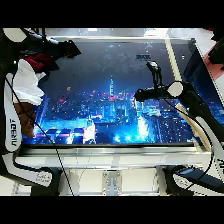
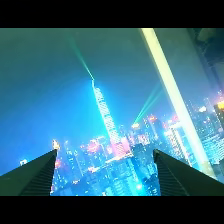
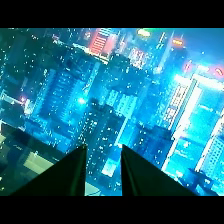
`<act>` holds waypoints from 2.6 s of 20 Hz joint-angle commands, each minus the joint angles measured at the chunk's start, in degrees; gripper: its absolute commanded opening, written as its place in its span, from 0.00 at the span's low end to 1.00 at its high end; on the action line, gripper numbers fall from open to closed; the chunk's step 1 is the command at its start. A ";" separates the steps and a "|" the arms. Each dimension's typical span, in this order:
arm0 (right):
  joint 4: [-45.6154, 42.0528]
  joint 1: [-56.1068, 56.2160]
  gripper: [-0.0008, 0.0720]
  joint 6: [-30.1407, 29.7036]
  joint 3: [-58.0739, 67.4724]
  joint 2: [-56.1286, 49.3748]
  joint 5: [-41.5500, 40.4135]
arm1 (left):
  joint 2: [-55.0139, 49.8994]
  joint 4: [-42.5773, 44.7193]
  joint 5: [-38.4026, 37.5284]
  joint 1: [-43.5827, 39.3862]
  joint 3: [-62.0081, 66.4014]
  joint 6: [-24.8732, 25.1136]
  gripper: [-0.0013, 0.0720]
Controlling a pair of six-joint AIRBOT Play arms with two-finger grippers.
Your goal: Fold the shirts.
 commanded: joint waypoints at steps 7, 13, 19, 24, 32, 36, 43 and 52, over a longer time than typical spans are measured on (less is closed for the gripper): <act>0.00 0.04 0.38 0.00 0.02 -0.04 0.02 | 0.04 0.02 0.00 0.02 -0.02 0.02 0.97; 0.00 0.04 0.38 0.00 0.02 -0.04 0.02 | 0.04 0.02 0.02 0.02 -0.02 0.02 0.97; 0.00 0.04 0.38 0.00 0.02 -0.04 0.00 | 0.04 0.02 0.00 0.02 -0.02 0.02 0.97; 0.00 0.04 0.38 0.00 0.02 -0.04 0.00 | 0.07 0.02 0.00 0.02 -0.02 0.02 0.97; 0.07 0.04 0.38 0.02 0.02 -0.04 -0.85 | 0.04 -1.46 0.04 0.02 -0.02 0.00 0.97; 0.07 0.07 0.38 0.00 0.02 -0.04 -2.03 | 0.04 -4.00 0.72 0.02 -0.02 0.02 0.97; 0.07 0.07 0.38 0.02 0.04 -0.04 -12.52 | 0.04 -2.91 3.19 0.02 -0.02 0.02 0.97; -0.15 0.15 0.38 0.00 0.02 -0.04 -13.62 | 0.04 4.00 7.37 0.02 -0.02 0.00 0.97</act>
